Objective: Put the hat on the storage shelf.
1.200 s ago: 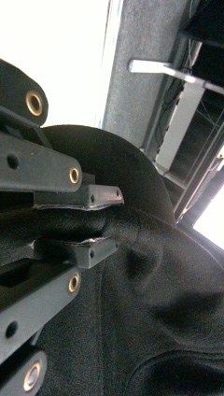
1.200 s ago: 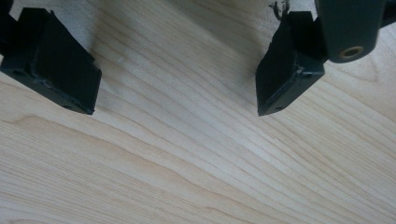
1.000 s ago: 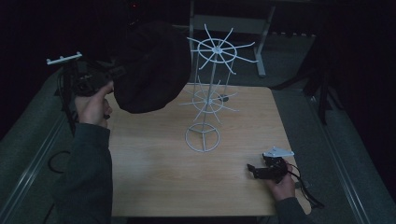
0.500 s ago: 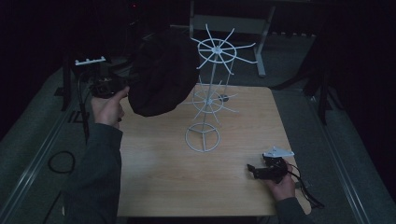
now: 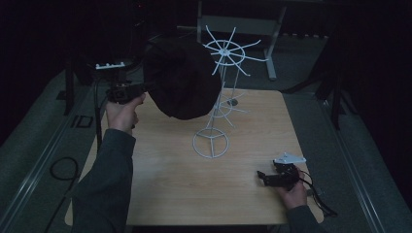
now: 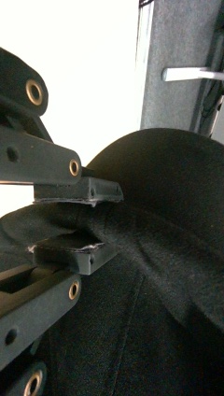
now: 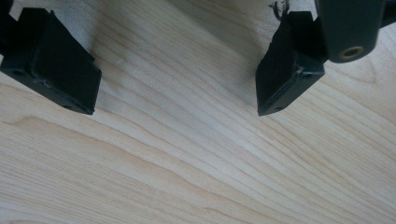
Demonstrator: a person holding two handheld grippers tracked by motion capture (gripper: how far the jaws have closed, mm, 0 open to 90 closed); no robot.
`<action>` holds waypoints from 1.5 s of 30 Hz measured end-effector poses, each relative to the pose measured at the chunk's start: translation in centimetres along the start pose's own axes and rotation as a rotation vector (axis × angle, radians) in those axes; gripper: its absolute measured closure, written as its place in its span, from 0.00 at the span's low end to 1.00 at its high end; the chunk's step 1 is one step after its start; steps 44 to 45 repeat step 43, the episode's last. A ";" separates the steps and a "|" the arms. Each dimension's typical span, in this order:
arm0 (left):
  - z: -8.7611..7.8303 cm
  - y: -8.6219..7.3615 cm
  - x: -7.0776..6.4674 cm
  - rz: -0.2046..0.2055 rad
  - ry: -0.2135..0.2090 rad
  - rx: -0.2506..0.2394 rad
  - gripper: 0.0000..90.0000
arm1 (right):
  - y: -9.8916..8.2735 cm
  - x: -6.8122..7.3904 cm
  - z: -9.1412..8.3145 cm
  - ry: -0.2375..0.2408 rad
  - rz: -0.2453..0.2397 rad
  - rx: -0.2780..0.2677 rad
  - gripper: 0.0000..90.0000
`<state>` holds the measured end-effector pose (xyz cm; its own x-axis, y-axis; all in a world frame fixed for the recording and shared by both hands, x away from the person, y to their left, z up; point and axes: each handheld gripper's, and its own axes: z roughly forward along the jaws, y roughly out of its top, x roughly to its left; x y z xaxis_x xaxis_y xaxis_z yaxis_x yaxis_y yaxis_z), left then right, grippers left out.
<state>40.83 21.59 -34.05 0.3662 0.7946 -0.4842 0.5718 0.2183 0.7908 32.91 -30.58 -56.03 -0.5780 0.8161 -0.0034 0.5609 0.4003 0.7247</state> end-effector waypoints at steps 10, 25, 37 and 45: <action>-0.3 0.2 0.1 -0.002 -0.019 -0.018 0.68 | 0.0 0.0 0.0 0.000 0.002 0.002 0.16; -1.0 0.1 0.3 0.064 0.050 -0.008 0.64 | 0.0 0.0 0.0 0.000 0.001 0.002 0.16; -1.6 -0.5 -0.4 0.176 0.139 0.016 0.68 | 0.0 0.0 0.0 -0.001 -0.002 0.001 0.16; -2.3 -1.6 -1.0 0.260 0.198 0.032 0.66 | 0.0 0.0 0.0 -0.001 -0.004 -0.001 0.16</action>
